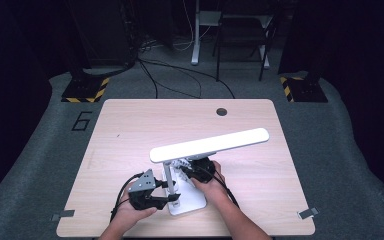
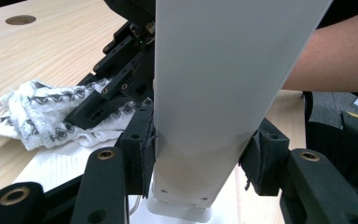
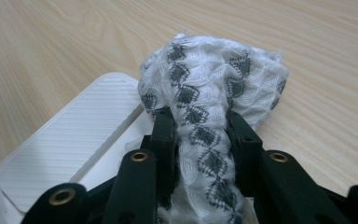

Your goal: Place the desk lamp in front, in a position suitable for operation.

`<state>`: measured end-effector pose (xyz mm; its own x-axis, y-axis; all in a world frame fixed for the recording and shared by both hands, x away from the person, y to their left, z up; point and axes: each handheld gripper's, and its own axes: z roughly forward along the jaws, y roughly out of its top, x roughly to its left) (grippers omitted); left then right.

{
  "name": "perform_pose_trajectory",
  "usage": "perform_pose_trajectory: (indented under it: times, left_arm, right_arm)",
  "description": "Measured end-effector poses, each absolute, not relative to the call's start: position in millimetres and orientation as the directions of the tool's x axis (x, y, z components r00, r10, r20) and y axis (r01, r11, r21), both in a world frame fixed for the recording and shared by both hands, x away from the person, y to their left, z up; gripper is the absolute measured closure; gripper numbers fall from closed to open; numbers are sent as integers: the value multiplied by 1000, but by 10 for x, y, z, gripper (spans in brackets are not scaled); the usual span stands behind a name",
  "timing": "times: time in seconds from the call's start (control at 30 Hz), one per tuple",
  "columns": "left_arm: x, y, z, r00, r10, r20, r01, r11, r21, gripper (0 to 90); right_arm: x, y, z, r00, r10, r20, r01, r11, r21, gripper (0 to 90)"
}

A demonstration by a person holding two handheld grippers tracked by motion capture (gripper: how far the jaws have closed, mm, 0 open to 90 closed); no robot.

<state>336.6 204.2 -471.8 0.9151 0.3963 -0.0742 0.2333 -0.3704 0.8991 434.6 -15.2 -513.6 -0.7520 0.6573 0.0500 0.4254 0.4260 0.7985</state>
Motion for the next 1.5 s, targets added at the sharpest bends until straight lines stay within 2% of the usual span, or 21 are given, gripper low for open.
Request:
perform_pose_trajectory:
  times: [0.3,0.6,0.7,0.87,1.03,1.17,1.27,1.4,1.5]
  left_arm:
    - [3364,2044,-4721,914,398,-77,236,-367,900,511]
    - [3366,2044,-4720,915,395,-79,237,-368,899,511]
    - [3368,2044,-4720,916,394,-79,237,-369,899,511]
    - [3367,2043,-4721,915,396,-80,238,-368,899,511]
    - [3364,2042,-4722,914,398,-81,239,-365,900,511]
    - [3365,2043,-4723,914,398,-81,240,-366,899,510]
    - [3365,2042,-4722,914,398,-81,239,-368,899,510]
    - [3367,2042,-4722,915,396,-80,238,-368,899,510]
    - [3366,2043,-4722,914,396,-82,240,-368,899,510]
  right_arm:
    - [4450,-150,-5123,-721,691,53,454,413,790,684]
    - [4511,-336,-5124,-659,749,65,504,376,777,684]
    - [4483,-376,-5095,-649,760,34,502,394,770,684]
    - [4306,-357,-5042,-700,714,29,463,423,779,683]
    - [3936,-278,-5037,-770,636,43,418,452,788,682]
    - [3663,-231,-5084,-805,594,-4,367,503,782,682]
    - [3555,-254,-5103,-809,587,2,362,496,789,683]
    - [3468,-363,-5149,-815,575,73,390,452,802,684]
    - [3408,-423,-5149,-827,558,72,382,462,801,685]
